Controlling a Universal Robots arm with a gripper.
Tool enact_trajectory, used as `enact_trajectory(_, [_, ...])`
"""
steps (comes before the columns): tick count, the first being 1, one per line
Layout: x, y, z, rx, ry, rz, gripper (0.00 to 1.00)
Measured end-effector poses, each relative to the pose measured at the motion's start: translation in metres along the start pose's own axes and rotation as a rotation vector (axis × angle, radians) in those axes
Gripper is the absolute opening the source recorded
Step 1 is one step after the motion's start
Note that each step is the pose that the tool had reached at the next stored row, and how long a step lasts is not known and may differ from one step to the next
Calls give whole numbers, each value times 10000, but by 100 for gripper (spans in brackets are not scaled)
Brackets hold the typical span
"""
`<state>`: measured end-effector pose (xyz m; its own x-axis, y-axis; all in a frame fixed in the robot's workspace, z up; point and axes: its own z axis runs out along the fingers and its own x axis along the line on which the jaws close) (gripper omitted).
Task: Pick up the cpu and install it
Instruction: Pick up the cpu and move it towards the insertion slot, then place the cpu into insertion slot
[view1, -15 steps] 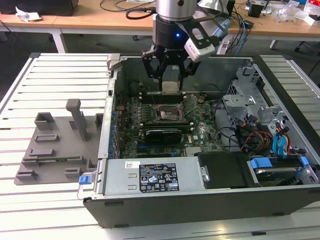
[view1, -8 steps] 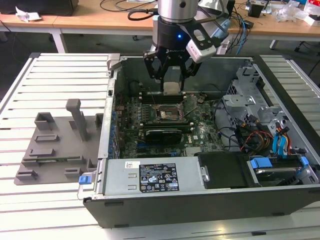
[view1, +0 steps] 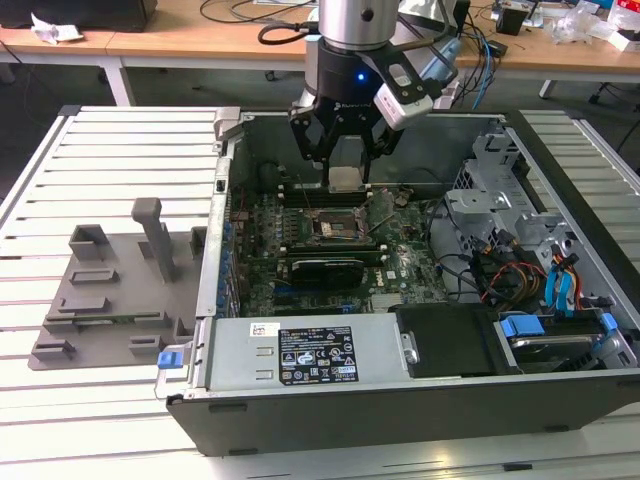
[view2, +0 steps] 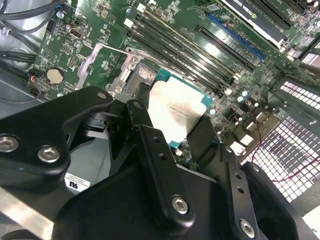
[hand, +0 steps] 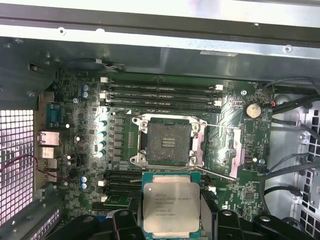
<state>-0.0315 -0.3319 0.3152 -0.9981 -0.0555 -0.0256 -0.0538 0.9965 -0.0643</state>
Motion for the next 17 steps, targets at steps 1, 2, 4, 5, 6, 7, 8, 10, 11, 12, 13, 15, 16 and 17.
enact_trajectory(1, [0,0,0,0,0,-1,55])
enact_trajectory(2, [0,0,1,-1,-1,-1,55])
enact_trajectory(4, [0,0,2,-2,-1,0,55])
enact_trajectory(5, [0,0,2,-1,-1,-1,55])
enact_trajectory(6, [0,0,2,-2,-1,0,55])
enact_trajectory(7, [0,0,2,-1,-1,-1,55])
enact_trajectory(8, [0,0,3,-2,-1,-1,55])
enact_trajectory(10, [0,0,3,-1,-1,-1,55])
enact_trajectory(11, [0,0,3,-1,-1,0,55])
enact_trajectory(12, [0,0,3,-2,-1,0,55])
enact_trajectory(13, [0,0,3,-2,-1,0,55])
enact_trajectory(15, [0,0,4,0,0,30,55])
enact_trajectory(16, [0,1,5,4,9,167,55])
enact_trajectory(17, [0,1,6,13,23,387,55])
